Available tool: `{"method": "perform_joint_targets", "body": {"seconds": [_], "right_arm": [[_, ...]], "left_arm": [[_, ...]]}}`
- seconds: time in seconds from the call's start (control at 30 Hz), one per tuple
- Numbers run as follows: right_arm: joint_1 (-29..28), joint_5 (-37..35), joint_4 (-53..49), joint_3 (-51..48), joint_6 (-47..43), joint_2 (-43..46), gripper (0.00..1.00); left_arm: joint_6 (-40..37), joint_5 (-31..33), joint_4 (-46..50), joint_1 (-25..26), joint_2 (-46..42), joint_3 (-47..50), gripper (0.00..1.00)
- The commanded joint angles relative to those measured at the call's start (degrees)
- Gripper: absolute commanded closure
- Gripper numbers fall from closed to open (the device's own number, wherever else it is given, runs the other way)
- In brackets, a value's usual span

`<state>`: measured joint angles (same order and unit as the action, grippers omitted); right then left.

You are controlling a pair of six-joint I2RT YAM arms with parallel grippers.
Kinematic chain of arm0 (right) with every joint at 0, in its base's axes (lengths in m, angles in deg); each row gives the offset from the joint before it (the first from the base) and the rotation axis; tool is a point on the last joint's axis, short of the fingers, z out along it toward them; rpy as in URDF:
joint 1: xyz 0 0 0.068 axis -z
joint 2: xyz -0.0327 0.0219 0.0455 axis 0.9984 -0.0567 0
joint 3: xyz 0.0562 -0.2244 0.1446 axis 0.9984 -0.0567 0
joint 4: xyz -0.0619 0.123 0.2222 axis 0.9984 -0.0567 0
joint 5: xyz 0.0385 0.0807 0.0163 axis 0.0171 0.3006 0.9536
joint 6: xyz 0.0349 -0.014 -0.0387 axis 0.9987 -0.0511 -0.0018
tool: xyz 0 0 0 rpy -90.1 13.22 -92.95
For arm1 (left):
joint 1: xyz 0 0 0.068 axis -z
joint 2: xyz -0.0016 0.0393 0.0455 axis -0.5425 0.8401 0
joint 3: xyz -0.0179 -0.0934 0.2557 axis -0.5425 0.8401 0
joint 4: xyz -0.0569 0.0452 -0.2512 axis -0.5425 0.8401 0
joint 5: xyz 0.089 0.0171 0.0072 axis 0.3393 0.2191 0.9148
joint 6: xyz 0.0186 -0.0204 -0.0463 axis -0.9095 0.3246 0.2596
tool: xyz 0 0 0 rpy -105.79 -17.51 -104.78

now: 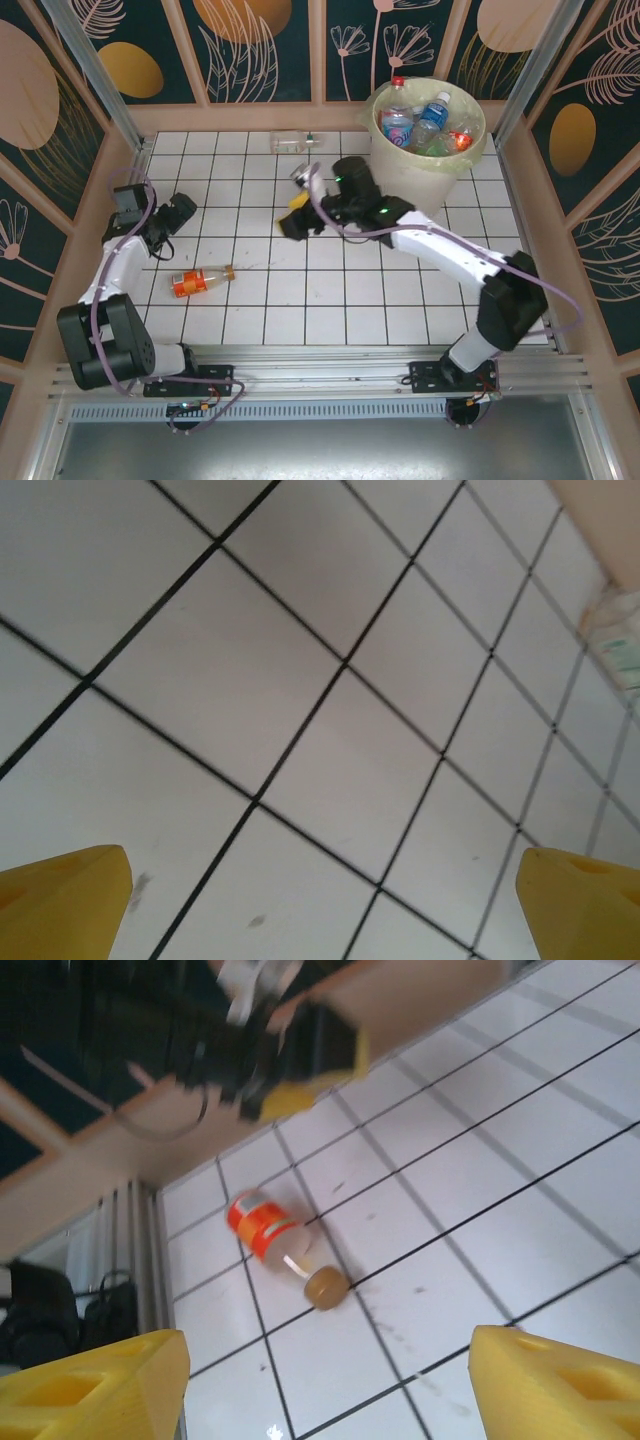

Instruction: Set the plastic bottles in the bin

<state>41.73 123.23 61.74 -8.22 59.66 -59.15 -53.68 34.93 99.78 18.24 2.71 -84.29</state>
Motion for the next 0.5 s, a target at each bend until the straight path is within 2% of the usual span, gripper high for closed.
{"method": "perform_joint_targets", "body": {"seconds": [0.0, 0.07, 0.23, 0.47], "right_arm": [[-4.4, 1.7, 2.8, 3.1, -2.2, -6.9, 0.2], [-7.4, -0.5, 2.2, 5.9, -3.4, -11.7, 0.17], [-12.9, -3.5, 0.8, 13.8, -5.5, -22.3, 0.14], [-17.4, -9.0, -4.6, 27.4, -9.3, -34.6, 0.1]], "left_arm": [[6.1, -12.4, -9.8, -3.8, 3.3, -3.3, 0.01], [8.1, -15.5, -12.0, -5.7, 5.7, -4.6, 0.01], [6.0, -15.5, -9.8, -7.2, 10.2, -12.2, 0.01], [4.7, -17.3, -9.2, -7.4, 12.8, -15.1, 0.01]]}}
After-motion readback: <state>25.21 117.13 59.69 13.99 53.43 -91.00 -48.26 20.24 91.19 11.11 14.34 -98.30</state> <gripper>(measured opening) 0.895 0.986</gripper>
